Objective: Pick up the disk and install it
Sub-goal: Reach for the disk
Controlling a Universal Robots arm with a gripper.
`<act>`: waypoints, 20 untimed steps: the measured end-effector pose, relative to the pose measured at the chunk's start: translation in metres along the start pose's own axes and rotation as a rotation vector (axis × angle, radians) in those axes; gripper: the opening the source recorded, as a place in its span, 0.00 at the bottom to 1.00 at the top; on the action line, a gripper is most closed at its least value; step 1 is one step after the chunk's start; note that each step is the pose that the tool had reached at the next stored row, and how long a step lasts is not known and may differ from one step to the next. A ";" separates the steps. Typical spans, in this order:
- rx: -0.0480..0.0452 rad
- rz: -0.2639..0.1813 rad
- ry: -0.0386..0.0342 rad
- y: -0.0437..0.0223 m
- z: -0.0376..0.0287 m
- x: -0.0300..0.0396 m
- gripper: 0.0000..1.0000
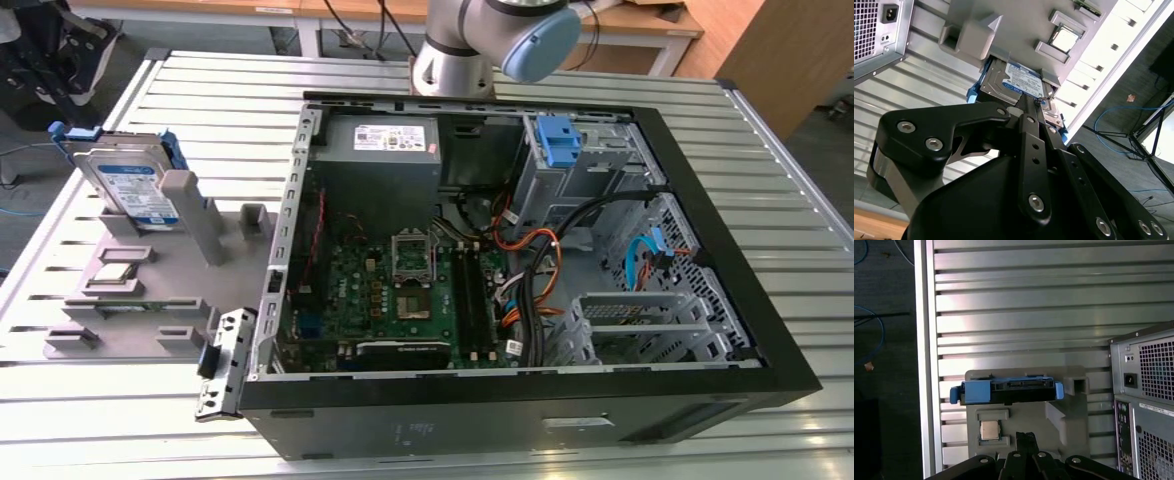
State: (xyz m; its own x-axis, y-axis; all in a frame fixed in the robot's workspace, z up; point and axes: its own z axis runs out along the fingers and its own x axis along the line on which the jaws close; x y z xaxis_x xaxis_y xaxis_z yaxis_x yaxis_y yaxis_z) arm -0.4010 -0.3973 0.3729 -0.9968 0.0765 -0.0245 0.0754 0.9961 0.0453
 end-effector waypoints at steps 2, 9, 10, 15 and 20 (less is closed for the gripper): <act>-0.0001 0.000 -0.0002 0.0007 0.0018 0.0002 0.10; -0.0001 0.000 -0.0001 0.0074 0.0074 0.0009 0.10; -0.0001 0.000 -0.0002 0.0086 0.0081 0.0010 0.10; -0.0001 0.000 -0.0001 0.0152 0.0116 0.0016 0.10; -0.0001 0.000 -0.0002 0.0205 0.0143 0.0021 0.10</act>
State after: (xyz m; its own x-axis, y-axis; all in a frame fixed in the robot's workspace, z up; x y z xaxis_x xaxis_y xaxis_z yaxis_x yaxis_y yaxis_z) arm -0.4012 -0.3761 0.3595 -0.9968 0.0765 -0.0247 0.0753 0.9961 0.0455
